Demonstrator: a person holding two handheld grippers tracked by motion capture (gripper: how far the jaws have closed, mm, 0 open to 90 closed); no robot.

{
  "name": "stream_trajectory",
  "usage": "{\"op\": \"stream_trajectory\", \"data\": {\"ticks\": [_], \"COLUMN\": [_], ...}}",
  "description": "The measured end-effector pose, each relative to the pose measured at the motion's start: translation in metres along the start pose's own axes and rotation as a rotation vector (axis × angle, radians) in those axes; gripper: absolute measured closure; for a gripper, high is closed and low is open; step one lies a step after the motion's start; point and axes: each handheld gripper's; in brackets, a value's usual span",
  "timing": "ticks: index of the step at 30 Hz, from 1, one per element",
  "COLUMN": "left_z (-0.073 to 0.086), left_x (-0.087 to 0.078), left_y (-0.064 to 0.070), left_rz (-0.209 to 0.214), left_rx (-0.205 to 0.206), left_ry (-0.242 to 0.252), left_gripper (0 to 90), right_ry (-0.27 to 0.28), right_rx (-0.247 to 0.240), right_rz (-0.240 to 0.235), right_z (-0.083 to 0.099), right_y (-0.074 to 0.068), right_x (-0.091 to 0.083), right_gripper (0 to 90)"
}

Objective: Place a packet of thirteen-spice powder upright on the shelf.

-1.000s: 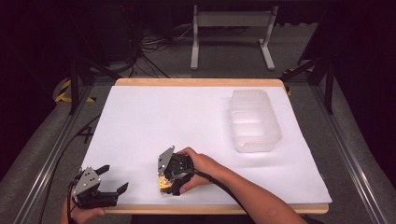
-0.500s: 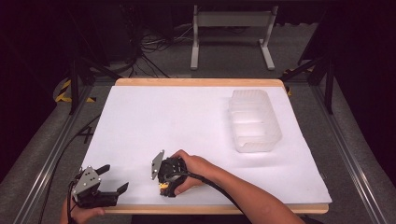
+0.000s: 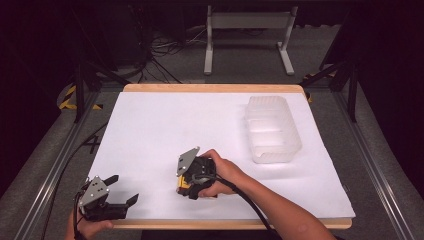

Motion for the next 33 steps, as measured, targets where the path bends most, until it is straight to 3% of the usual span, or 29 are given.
{"op": "stream_trajectory", "data": {"ticks": [2,6,11,15,17,18,19,21,24,25,33], "left_z": [-0.001,-0.002,-0.005,-0.008,-0.008,-0.009,-0.009,-0.009,-0.01,-0.01,-0.01], "left_x": [0.001,0.004,0.009,0.013,0.015,0.016,0.016,0.017,0.018,0.018,0.018], "left_y": [0.0,-0.001,-0.002,-0.004,-0.004,-0.005,-0.005,-0.004,-0.005,-0.005,-0.005], "left_rz": [0.006,0.012,0.026,0.041,0.049,0.049,0.055,0.062,0.065,0.066,0.06], "left_rx": [0.005,0.004,0.014,0.007,0.004,0.006,0.007,0.009,0.003,-0.001,-0.001], "left_ry": [0.002,0.008,0.009,0.018,0.02,0.019,0.017,0.021,0.028,0.029,0.025], "left_gripper": [6.9,6.8,6.8,6.8,6.8,6.8,6.8,6.8,6.8,6.8,6.8], "right_ry": [0.035,0.078,0.142,0.19,0.248,0.248,0.281,0.292,0.333,0.347,0.364], "right_rx": [0.023,0.05,0.105,0.127,0.16,0.16,0.181,0.191,0.204,0.209,0.269], "right_rz": [0.066,0.104,0.188,0.259,0.312,0.312,0.358,0.385,0.467,0.526,0.641], "right_z": [0.003,0.005,0.009,0.01,0.01,0.01,0.011,0.012,0.015,0.019,0.04], "right_y": [0.003,0.005,0.012,0.018,0.027,0.027,0.033,0.036,0.044,0.048,0.066], "right_x": [-0.016,-0.034,-0.06,-0.078,-0.094,-0.094,-0.105,-0.109,-0.124,-0.133,-0.154], "right_gripper": [32.8,32.8,32.8,32.8,32.8,32.8,32.8,32.8,32.8,32.9,32.9]}}
Point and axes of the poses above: each handheld gripper's, and its own axes: x roughly forward along the jaws, z roughly out of its underside, y roughly to its right, and after that the axes turned 12 degrees about y, right-handed
